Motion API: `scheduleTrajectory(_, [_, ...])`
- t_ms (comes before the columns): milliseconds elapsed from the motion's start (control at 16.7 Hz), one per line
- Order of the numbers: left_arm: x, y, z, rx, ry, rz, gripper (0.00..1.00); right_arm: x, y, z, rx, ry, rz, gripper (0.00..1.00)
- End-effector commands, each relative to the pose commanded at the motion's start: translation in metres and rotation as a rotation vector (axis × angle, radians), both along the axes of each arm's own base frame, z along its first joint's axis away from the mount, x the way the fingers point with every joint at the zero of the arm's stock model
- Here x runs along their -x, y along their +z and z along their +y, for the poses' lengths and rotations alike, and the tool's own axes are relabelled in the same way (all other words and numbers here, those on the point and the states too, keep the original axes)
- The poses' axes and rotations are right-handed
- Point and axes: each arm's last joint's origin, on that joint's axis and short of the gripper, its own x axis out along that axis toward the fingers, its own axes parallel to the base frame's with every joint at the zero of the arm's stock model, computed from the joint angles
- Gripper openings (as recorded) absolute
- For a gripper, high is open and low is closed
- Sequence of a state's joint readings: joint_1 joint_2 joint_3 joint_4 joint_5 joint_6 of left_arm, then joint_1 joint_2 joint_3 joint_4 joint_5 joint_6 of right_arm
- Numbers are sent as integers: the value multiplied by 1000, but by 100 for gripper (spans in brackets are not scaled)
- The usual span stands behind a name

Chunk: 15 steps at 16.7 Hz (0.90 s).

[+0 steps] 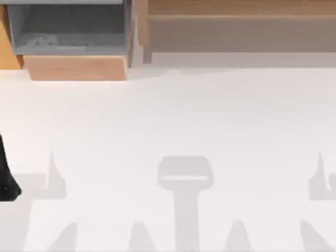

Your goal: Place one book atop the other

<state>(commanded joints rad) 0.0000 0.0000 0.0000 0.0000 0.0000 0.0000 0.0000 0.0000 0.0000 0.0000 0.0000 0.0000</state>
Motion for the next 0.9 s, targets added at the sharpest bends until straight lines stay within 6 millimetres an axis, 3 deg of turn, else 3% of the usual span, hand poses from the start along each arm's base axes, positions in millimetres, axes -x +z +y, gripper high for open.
scheduleTrajectory(240, [0,8,0,0,-2,-9,100,0,0,0,0,0,0,100])
scheduleTrajectory(540, [-15,63,-3,5,-11,-46,100,0,0,0,0,0,0,100])
scheduleTrajectory(720, [-49,102,-7,9,-14,-31,100,0,0,0,0,0,0,100])
scheduleTrajectory(900, [-105,128,-14,12,-16,2,100,0,0,0,0,0,0,100])
